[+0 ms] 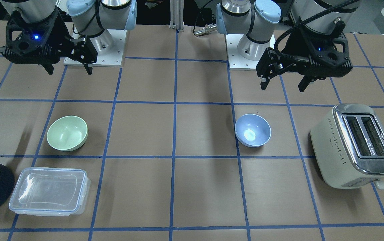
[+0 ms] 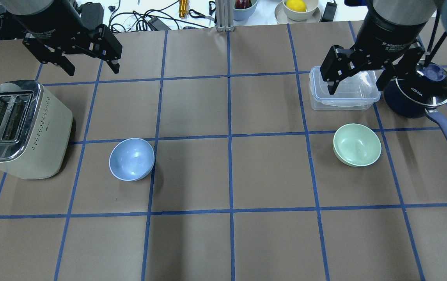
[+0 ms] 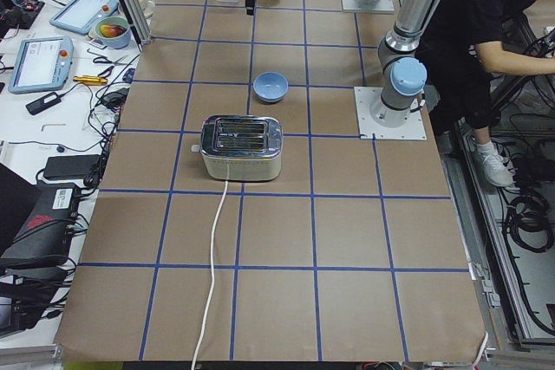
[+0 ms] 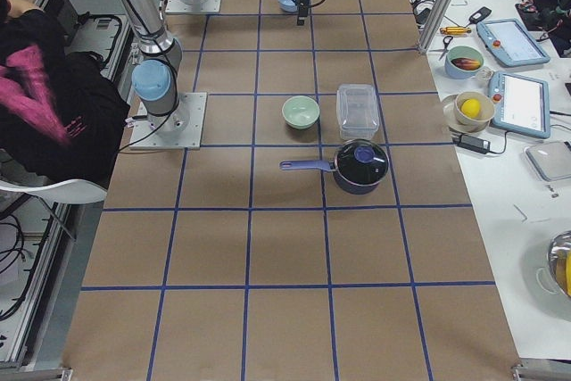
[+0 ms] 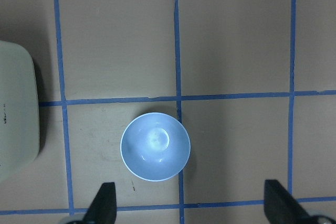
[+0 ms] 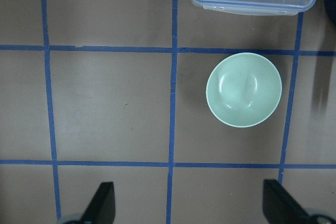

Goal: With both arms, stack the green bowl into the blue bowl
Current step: 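Move the left gripper down toward the light blue bowl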

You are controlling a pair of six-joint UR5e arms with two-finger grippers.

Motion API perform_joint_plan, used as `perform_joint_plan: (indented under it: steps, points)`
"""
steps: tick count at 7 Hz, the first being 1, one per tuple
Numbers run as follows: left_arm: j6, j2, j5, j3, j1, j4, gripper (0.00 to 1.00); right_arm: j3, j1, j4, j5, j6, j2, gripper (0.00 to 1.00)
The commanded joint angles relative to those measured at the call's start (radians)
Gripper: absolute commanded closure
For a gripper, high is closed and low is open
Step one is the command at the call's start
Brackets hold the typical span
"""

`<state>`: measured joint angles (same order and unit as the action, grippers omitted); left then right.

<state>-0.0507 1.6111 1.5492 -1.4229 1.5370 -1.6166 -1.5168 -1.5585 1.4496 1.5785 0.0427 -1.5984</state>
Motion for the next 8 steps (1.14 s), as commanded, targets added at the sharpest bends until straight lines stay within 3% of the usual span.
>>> perform_joint_plan:
  steps: [1,6,8]
  points:
    - [0.000,0.004,-0.003,-0.005,0.000,0.004,0.00,0.000,0.000,0.002,0.000,0.000,0.000,0.00]
    - [0.000,-0.008,0.000,-0.031,0.008,-0.029,0.00,-0.002,0.000,-0.002,0.006,-0.004,0.000,0.00]
    - [0.030,0.007,-0.003,-0.144,0.026,-0.012,0.01,0.000,0.002,-0.003,0.011,0.000,0.000,0.00]
